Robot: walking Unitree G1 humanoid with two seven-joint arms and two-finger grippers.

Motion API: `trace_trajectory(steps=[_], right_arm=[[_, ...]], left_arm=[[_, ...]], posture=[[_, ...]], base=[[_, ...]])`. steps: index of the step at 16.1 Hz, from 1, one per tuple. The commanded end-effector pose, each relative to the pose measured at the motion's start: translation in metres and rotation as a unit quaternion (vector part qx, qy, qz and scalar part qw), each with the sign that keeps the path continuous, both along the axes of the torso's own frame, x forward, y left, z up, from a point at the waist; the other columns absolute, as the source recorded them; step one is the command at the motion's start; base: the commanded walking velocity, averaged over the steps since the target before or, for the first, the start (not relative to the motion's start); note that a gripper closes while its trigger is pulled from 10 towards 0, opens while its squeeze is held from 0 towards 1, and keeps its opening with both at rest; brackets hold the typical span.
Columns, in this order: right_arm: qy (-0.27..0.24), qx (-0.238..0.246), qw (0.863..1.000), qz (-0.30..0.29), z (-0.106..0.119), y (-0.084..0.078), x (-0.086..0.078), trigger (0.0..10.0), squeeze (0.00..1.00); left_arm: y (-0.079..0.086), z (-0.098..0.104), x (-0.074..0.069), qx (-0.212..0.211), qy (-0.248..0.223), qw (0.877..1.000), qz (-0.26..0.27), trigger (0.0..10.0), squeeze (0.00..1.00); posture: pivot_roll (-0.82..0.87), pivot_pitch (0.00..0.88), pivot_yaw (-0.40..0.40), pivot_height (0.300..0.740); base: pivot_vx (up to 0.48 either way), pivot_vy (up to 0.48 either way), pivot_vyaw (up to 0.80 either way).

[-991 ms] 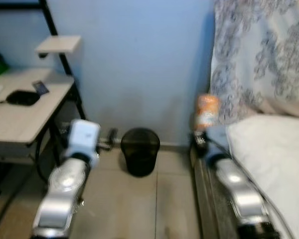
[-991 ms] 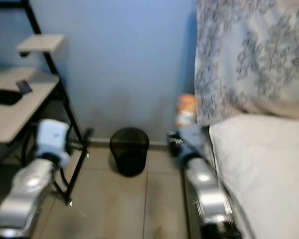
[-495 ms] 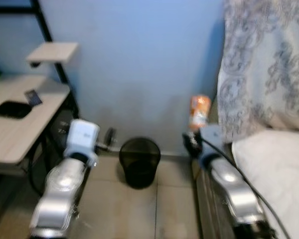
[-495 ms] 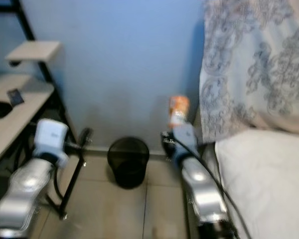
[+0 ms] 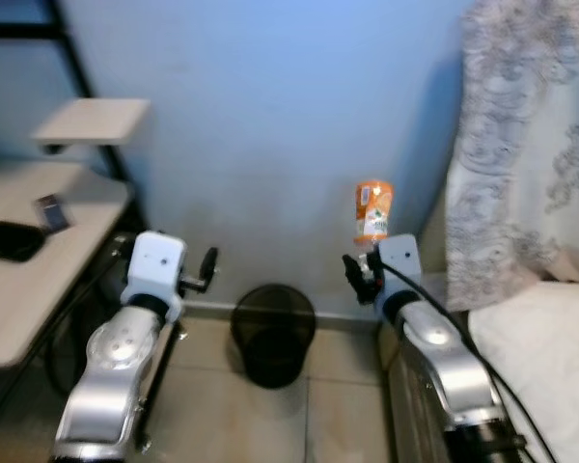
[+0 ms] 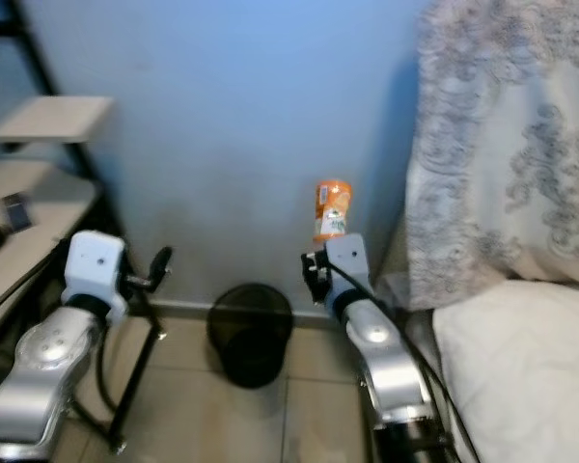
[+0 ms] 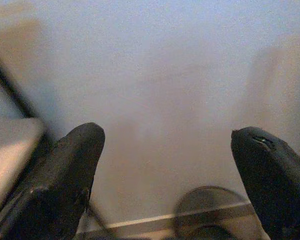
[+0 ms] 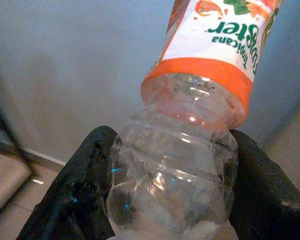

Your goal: Clean up the room

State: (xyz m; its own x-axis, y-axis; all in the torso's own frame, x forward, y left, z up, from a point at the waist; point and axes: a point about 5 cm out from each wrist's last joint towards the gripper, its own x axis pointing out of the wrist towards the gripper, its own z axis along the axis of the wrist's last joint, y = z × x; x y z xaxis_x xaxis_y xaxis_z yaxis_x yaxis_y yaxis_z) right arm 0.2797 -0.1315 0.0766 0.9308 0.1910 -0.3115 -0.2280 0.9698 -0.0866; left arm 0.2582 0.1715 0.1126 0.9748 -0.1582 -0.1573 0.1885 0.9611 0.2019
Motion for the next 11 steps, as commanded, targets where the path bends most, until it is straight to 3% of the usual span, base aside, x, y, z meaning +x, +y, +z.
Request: trace_trajectory(steps=[1,3,7,11], right_arm=[[-0.016,-0.007,1.0,0.013,0.006,0.004,0.003,10.0,0.0],[-0.014,-0.013,1.0,0.006,0.004,0.004,0.002,10.0,0.0],[-0.006,-0.011,1.0,0.0,0.001,0.0,0.003,10.0,0.0],[0.019,-0.051,0.998,0.042,-0.007,0.004,0.002,10.0,0.0]], left_arm=[[0.007,0.005,0.001,0.012,-0.007,1.0,0.008,10.0,0.0],[0.007,0.004,0.001,0.012,-0.007,1.0,0.007,10.0,0.0],[0.006,0.004,0.001,0.013,-0.004,1.0,0.004,10.0,0.0],[0.005,0.003,0.001,0.015,-0.002,1.0,-0.005,10.0,0.0]], posture=[[0.15,0.0,0.023,0.74],[0.15,0.0,0.025,0.74],[0.15,0.0,0.027,0.74],[0.15,0.0,0.029,0.74]], base=[[0.39,0.0,0.0],[0.388,0.0,0.8],[0.387,0.0,0.0],[0.378,0.0,0.0]])
